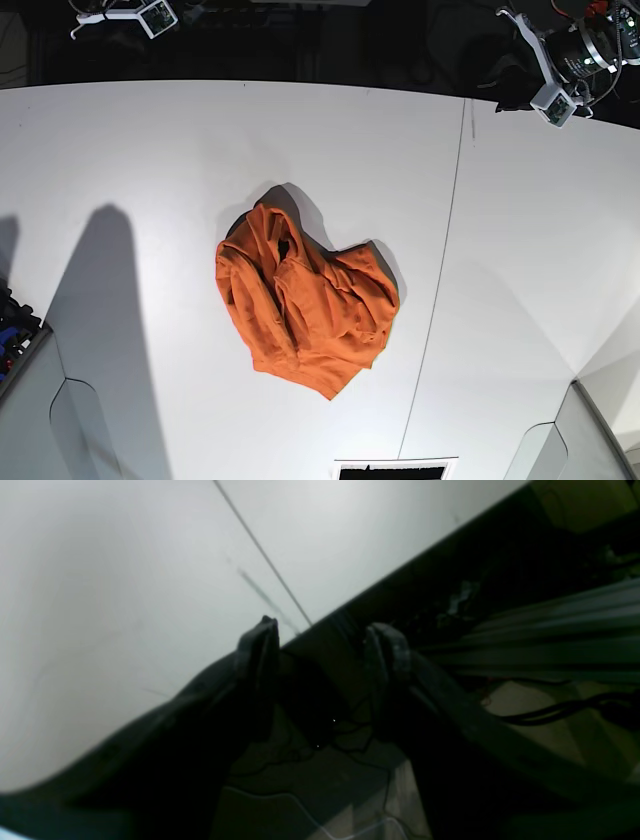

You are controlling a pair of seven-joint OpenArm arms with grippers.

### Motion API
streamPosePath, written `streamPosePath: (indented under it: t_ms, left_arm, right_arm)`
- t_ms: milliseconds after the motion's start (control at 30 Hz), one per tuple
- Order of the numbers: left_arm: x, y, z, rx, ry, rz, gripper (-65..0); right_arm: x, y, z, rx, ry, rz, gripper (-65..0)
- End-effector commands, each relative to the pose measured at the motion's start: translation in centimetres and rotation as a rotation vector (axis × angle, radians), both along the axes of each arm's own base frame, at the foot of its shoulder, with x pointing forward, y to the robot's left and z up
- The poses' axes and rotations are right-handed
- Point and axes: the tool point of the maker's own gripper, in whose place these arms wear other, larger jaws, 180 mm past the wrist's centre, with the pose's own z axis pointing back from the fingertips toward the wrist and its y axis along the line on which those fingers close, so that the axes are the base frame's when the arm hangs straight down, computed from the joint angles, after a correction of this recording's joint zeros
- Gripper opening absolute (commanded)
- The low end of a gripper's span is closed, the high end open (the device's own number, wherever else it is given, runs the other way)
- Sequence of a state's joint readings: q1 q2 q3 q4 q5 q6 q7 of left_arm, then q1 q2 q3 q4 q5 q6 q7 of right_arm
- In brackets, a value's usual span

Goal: Layout the t-shirt on the table in an organized manner, then fold the t-shirt properly
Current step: 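Grasp the orange t-shirt with both grippers at separate points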

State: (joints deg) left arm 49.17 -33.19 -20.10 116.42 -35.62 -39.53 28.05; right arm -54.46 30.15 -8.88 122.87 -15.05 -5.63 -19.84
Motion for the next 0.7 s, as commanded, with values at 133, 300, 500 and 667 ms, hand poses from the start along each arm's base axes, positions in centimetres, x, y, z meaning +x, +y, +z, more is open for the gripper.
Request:
streamPosePath:
  t_ms: [133,300,500,667]
  left_arm:
    - [0.3,-0.2,0.8,-0.012,-0.024,-0.015,-34.3]
    - [0.3,-0.2,0.7,-0.005,-0.025,-0.018,-34.3]
    - [1.0,-0.5,1.5,-0.036,-0.075,-0.013,-34.3]
    - [1.7,-0.5,2.0,-0.039,-0.104,-0.021,-34.2]
  right_arm:
    - [6.1,1.5,5.0,0.048,-0.231,0.021,-32.7]
    - [10.6,1.6,7.3,0.064,-0.371,0.012,-32.7]
    - [14.8,2.7,9.1,0.154,-0.473,-0.005,-32.7]
    - [17.9,4.3,7.9,0.279,-0.466,-0.027,-32.7]
